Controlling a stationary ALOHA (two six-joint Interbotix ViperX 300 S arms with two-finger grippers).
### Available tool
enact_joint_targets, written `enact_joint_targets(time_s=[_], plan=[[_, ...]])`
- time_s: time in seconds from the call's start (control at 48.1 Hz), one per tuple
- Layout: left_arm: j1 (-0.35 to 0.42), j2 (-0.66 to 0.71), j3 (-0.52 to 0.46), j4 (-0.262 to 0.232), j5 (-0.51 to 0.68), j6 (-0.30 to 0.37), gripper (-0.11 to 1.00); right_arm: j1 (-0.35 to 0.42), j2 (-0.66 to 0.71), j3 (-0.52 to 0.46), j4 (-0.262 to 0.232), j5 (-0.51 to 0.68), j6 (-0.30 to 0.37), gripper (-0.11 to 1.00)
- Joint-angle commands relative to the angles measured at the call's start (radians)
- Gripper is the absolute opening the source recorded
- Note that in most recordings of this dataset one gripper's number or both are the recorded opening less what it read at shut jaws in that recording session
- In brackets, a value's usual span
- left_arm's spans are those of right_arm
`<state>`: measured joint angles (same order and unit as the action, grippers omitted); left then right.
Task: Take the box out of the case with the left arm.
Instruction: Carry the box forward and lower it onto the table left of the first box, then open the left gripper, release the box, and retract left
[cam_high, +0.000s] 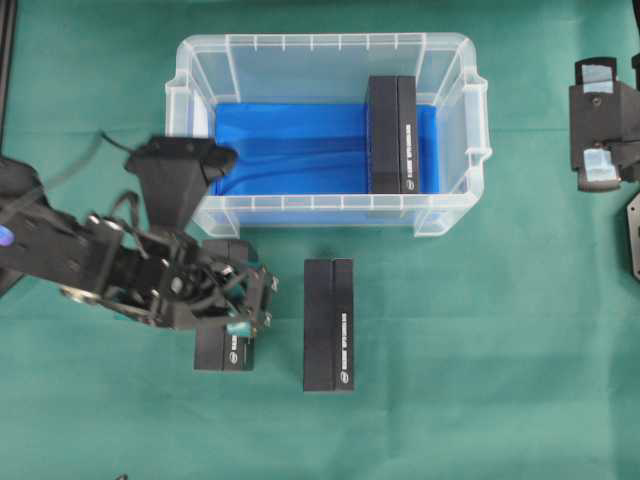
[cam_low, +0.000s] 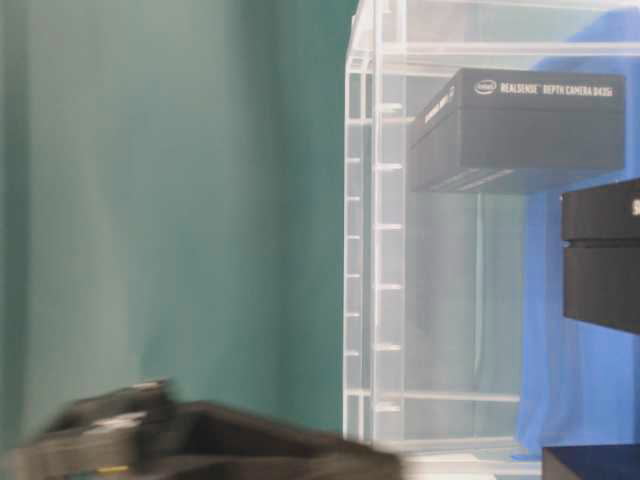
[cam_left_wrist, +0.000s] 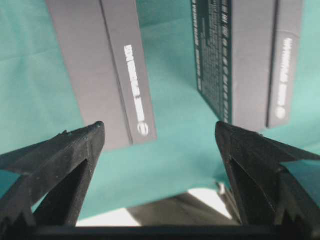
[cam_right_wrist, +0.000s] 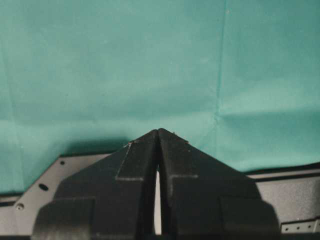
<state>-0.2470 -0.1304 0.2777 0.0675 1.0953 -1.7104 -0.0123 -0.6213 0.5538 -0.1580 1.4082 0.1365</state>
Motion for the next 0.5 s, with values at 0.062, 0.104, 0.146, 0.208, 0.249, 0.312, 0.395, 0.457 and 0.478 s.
enact_joint_targets(time_s=[0.062,0.104,0.146,0.208,0.249,0.312,0.395,0.457,0.478], plan=[[0.023,-0.058,-0.121,0.000,0.133,0.014,0.97,-0.002,-0.005,-0.011,-0.003,-0.005,-0.002,0.00],[0.026,-0.060,-0.144,0.000,0.153,0.020,0.97,0.000,-0.005,-0.011,-0.003,-0.003,-0.002,0.00],[0.028,-0.058,-0.167,0.000,0.166,0.026,0.97,0.000,-0.005,-0.011,-0.002,-0.003,-0.002,0.00],[0.031,-0.054,-0.193,0.000,0.176,0.038,0.97,0.000,-0.005,-0.011,-0.002,-0.005,-0.002,0.00],[0.031,-0.051,-0.204,0.000,0.176,0.044,0.97,0.000,-0.005,-0.011,-0.002,-0.005,-0.002,0.00],[0.032,-0.043,-0.210,0.000,0.181,0.051,0.97,0.000,-0.005,-0.011,-0.003,-0.005,0.000,0.00],[0.032,-0.043,-0.206,0.000,0.187,0.055,0.97,0.000,-0.005,-0.009,-0.003,-0.005,0.002,0.00],[0.031,-0.051,-0.198,0.000,0.190,0.055,0.97,0.000,-0.005,-0.011,-0.003,-0.003,0.002,0.00],[0.031,-0.054,-0.193,0.000,0.190,0.055,0.97,0.000,-0.005,-0.011,-0.003,-0.005,0.000,0.00]])
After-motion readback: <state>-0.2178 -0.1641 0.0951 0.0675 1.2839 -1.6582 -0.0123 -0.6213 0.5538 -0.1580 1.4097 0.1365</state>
